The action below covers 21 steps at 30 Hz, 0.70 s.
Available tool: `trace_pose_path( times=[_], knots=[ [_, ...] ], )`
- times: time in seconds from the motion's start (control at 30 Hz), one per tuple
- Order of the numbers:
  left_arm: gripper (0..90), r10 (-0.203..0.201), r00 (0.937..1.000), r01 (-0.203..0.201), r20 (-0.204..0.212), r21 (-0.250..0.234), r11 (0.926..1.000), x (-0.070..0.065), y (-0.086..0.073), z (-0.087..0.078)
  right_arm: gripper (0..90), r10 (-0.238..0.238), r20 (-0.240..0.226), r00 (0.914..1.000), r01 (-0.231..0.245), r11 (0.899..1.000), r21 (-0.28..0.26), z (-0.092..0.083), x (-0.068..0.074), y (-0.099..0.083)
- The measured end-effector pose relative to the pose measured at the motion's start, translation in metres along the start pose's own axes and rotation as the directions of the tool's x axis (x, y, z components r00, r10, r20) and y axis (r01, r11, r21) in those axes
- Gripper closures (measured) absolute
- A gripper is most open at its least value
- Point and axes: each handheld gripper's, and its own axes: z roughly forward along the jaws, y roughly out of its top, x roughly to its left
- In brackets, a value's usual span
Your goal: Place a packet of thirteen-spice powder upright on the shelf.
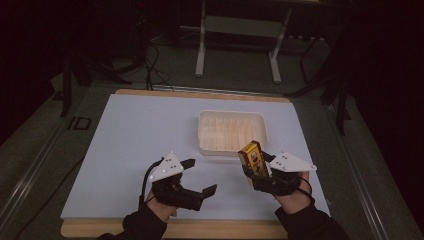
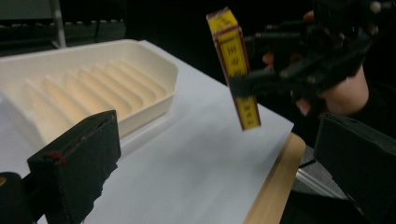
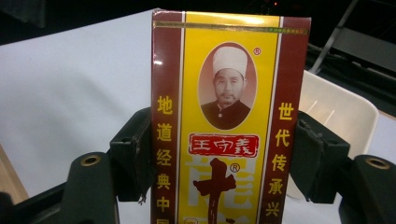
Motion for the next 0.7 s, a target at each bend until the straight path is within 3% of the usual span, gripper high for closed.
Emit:
trace_pose_path(
  times=[0.17, 0.3, 0.47, 0.7],
  knots=[
    [1.6, 0.03, 0.9996, -0.03, -0.003, -0.006, 0.9995, -0.007, 0.018, 0.011, 31.9, 0.003, 0.021, 0.9998, -0.001, 0.998, -0.058, -0.005, 0.002, 0.0],
    [1.6, 0.065, 0.9977, -0.065, -0.015, -0.007, 0.9978, -0.013, 0.028, 0.019, 31.9, 0.011, 0.011, 0.9999, -0.01, 0.997, -0.074, -0.006, 0.002, 0.0],
    [1.6, 0.059, 0.9981, -0.06, -0.014, -0.017, 0.9981, -0.017, 0.04, 0.028, 31.9, -0.007, 0.006, 1.0, 0.008, 0.992, -0.129, -0.009, 0.005, -0.002],
    [1.6, 0.08, 0.9944, -0.081, -0.069, -0.017, 0.9966, -0.024, 0.053, 0.042, 31.9, -0.025, 0.005, 0.9997, 0.025, 0.986, -0.166, -0.01, 0.01, -0.002]
  ],
)
